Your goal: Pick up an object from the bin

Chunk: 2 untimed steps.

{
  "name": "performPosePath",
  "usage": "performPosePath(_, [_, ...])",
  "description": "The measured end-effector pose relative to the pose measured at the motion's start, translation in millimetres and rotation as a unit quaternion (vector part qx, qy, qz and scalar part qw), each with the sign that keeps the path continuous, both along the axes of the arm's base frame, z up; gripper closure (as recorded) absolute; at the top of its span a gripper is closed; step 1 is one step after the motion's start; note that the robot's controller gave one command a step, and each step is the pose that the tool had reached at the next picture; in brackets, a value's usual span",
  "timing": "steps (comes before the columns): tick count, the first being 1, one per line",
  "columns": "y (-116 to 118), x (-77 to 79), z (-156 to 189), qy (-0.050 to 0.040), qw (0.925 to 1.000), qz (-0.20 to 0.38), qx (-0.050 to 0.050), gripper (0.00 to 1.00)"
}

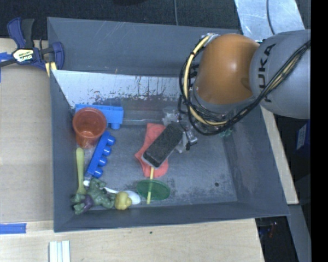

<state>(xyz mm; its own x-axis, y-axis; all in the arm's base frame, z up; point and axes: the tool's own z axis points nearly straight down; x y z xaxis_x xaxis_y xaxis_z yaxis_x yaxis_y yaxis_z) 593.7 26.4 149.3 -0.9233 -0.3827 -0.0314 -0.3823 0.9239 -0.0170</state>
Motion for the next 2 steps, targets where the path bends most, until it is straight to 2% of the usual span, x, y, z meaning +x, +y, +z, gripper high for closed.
performPosePath(1, [5.8,7.4,30.9,-0.001,0.9999,0.012,0.0,1.0])
performPosePath(2, [9.4,7.7,87.0,-0.0019,1.0,-0.006,0.001,1.0])
